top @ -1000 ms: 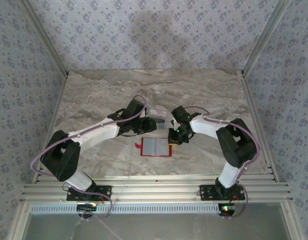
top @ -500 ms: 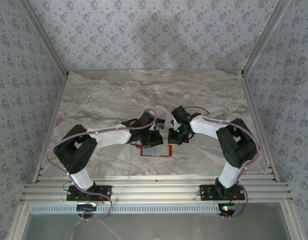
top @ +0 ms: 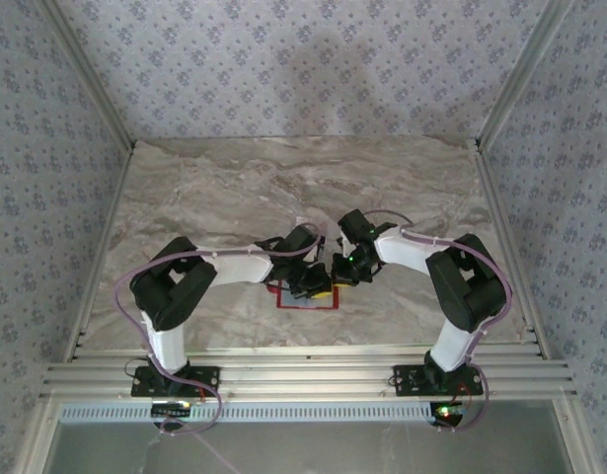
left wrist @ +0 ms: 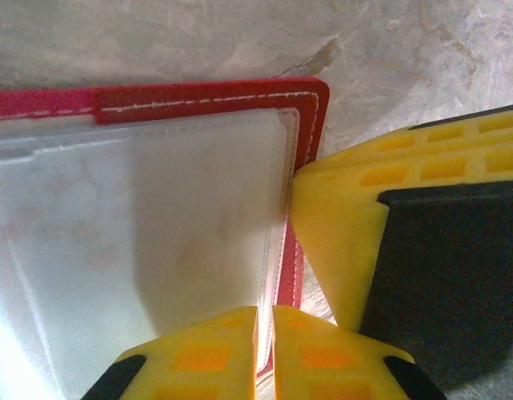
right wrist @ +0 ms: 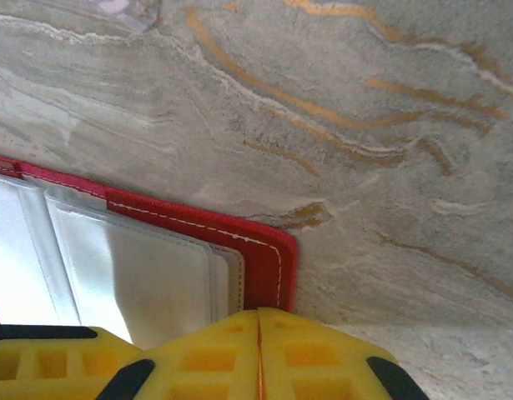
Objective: Take the credit cards out of the card holder
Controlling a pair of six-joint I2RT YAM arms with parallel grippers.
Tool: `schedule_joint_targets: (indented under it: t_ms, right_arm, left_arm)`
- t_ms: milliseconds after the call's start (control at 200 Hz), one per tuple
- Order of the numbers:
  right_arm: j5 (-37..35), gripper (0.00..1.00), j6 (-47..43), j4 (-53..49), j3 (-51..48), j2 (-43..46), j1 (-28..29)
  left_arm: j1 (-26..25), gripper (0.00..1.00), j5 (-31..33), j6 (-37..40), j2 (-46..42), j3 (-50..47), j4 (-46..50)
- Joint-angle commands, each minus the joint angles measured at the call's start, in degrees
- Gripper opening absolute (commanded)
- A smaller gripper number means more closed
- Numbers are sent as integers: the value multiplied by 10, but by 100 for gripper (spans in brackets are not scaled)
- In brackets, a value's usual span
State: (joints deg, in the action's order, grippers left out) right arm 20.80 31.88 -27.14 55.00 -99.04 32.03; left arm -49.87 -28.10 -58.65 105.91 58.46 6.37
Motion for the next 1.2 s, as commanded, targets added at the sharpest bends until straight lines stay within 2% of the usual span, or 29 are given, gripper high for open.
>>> schedule_joint_targets:
  t_ms: [0,330,590,805,1194]
  right_arm:
    - [-15,9,-4,-14,-9,-11,6]
    - [-18,9,-6,-20,-8,-12,5]
    - [-22,9,-7,-25,-9,-11,6]
    - [-26,20,-7,-30,-6,-10,5]
    - [-24,19,-8,-31,-3,-14,6]
  left_arm:
    - [-7,14,-17,-3,21,13,-5]
    - [-13,18,83,86,26,71,188]
    - [-22,21,120,111,41,92,245]
    - [-33,24,181,126,37,124,307]
    - [-51,39,285,155,39,188,416]
